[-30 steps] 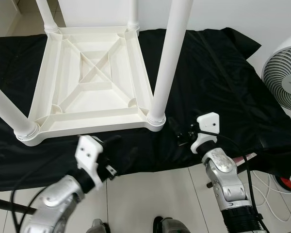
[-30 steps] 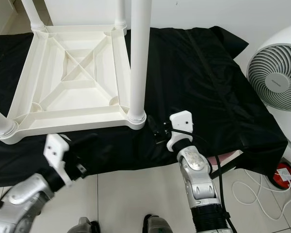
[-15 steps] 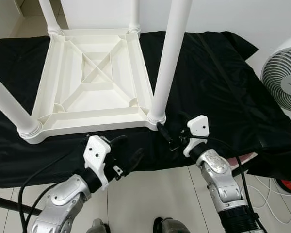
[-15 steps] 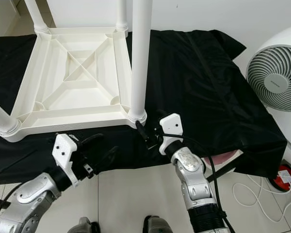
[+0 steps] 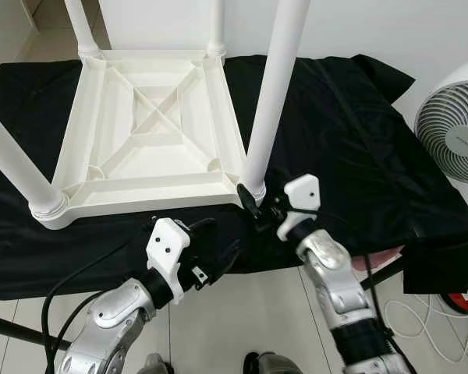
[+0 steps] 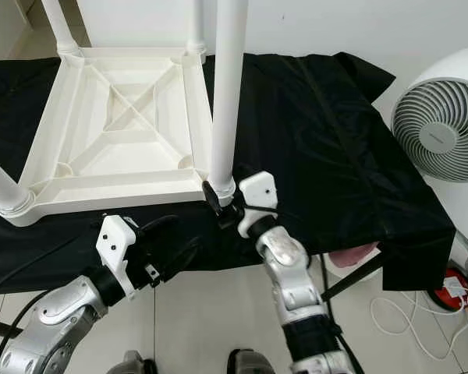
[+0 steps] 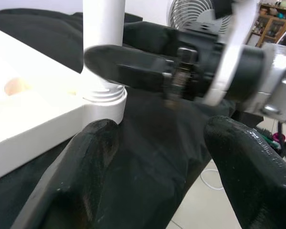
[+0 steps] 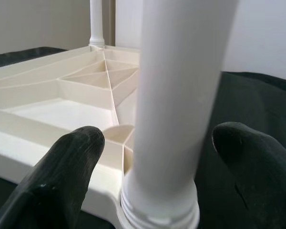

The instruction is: Building children table

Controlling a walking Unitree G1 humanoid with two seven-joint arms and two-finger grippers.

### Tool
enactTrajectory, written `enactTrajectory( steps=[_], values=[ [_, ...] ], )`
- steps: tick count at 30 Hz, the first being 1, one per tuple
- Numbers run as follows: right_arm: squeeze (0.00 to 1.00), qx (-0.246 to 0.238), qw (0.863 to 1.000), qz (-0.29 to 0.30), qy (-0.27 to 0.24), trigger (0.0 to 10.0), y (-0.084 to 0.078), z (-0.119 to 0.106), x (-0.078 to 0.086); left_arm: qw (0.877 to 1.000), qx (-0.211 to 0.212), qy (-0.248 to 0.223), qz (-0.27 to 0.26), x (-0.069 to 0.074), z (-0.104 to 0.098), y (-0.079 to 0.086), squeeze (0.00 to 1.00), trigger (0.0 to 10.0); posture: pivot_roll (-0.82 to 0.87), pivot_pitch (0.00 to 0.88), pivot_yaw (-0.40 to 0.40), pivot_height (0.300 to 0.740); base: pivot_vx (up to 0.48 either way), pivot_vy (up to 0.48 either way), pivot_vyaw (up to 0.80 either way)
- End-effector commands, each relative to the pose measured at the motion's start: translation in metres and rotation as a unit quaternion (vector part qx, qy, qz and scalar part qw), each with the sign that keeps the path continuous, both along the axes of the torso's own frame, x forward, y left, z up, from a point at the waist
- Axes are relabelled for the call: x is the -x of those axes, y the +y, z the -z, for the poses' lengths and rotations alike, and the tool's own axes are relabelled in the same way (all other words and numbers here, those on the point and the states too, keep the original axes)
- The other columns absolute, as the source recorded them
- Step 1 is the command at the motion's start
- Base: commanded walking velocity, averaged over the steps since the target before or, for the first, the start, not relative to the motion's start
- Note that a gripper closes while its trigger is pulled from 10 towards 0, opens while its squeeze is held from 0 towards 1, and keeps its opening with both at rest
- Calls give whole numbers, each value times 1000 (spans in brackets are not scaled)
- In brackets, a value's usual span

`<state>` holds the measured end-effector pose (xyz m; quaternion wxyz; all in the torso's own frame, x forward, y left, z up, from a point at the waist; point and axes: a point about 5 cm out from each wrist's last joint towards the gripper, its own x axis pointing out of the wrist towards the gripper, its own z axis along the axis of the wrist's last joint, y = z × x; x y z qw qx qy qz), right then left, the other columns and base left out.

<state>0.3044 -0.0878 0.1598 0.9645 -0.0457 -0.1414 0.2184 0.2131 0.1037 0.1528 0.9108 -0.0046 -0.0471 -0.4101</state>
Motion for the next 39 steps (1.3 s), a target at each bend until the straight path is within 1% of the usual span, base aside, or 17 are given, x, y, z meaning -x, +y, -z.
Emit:
enactTrajectory(
  steps=[1, 4, 7, 8, 10, 12, 13, 16, 19, 23, 31, 39],
  values=[
    [0, 2, 1000, 12, 7, 10000, 2, 4, -3, 1000, 1, 2, -3, 0, 2, -2, 0, 10000, -28, 71, -29, 740, 0, 0, 0],
    [0, -3, 1000, 17, 5, 10000, 6, 3, -7, 1000, 4, 3, 0, -1, 1, -3, 0, 10000, -29, 70, -30, 740, 0, 0, 0],
    [0, -3, 1000, 17, 5, 10000, 6, 3, -7, 1000, 4, 3, 0, -1, 1, -3, 0, 10000, -29, 70, -30, 740, 0, 0, 0],
    [0, -3, 999, 32, -2, 10000, 11, -3, -15, 1000, 4, 3, 6, -1, 2, -5, 0, 10000, -29, 64, -31, 740, 0, 0, 0],
    [0, -5, 999, 36, -3, 10000, 13, -5, -17, 1000, 4, 4, 8, -1, 2, -6, 0, 10000, -29, 64, -31, 740, 0, 0, 0],
    [0, -28, 998, 50, 6, 10000, 20, -9, -23, 1000, 5, 7, 15, 0, 3, -8, 0, 10000, -27, 61, -33, 740, 0, 0, 0],
    [0, -28, 998, 50, 6, 10000, 20, -9, -23, 1000, 5, 7, 15, 0, 3, -8, 0, 10000, -27, 61, -33, 740, 0, 0, 0],
    [0, -43, 997, 66, 7, 10000, 29, -11, -26, 1000, 10, 11, 21, 2, 3, -11, 0, 10000, -26, 62, -34, 740, 0, 0, 0],
    [0, -69, 995, 68, 21, 10000, 34, -12, -27, 1000, 13, 12, 24, 2, 2, -14, 0, 10000, -23, 63, -34, 740, 0, 0, 0],
    [0, -81, 994, 68, 29, 10000, 35, -12, -28, 1000, 15, 12, 25, 3, 1, -14, 0, 10000, -22, 65, -35, 740, 0, 0, 0],
    [0, -105, 990, 88, 41, 10000, 31, -14, -34, 999, 21, 15, 26, 3, 0, -16, 0, 10000, -21, 68, -36, 740, 0, 0, 0],
    [0, -124, 986, 94, 51, 10000, 32, -15, -35, 999, 25, 19, 29, 4, -1, -17, 0, 10000, -22, 72, -32, 740, 0, 0, 0]
  ],
)
